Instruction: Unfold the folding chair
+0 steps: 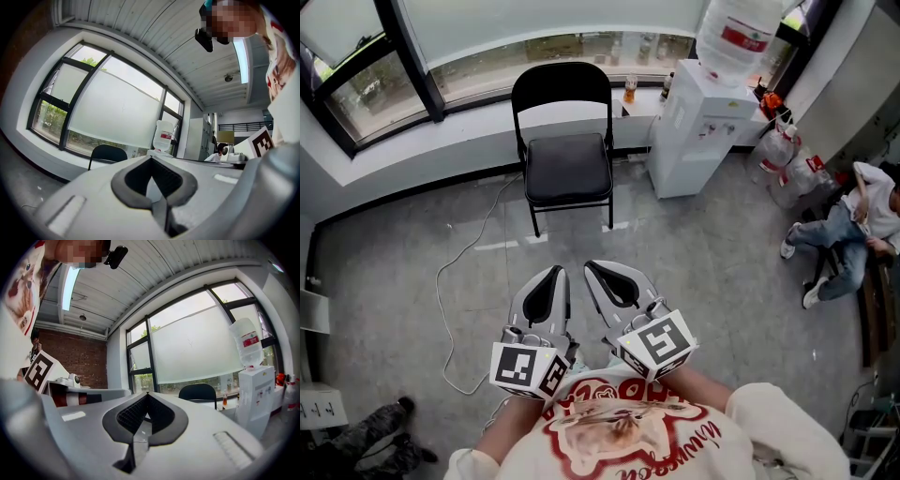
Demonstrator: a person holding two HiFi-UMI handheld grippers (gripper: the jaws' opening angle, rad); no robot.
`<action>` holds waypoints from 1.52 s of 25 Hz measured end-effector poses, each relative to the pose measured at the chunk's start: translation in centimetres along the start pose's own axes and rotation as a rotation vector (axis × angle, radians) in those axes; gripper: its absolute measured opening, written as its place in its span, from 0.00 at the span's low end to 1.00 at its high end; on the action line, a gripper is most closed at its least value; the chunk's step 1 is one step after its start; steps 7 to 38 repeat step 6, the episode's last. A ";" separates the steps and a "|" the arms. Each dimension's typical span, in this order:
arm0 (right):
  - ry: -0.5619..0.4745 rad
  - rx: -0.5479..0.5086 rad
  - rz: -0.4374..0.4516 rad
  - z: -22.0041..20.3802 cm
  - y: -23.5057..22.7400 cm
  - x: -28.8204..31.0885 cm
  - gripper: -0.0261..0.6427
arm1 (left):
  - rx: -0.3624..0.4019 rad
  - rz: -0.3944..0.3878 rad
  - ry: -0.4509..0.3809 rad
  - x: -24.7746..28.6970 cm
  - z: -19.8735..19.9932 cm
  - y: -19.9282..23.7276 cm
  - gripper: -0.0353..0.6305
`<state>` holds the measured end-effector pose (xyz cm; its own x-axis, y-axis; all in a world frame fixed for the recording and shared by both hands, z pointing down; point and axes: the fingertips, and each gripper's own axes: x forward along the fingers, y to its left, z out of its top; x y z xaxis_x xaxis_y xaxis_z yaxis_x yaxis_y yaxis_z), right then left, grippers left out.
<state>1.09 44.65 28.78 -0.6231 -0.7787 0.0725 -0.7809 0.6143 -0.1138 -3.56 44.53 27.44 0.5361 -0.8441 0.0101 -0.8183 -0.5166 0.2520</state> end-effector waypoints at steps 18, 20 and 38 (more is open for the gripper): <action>0.005 -0.001 0.000 0.1 0.3 0.1 0.07 | -0.005 -0.001 -0.001 0.0 0.2 0.0 0.06; 0.005 -0.001 0.000 0.1 0.3 0.1 0.07 | -0.005 -0.001 -0.001 0.0 0.2 0.0 0.06; 0.005 -0.001 0.000 0.1 0.3 0.1 0.07 | -0.005 -0.001 -0.001 0.0 0.2 0.0 0.06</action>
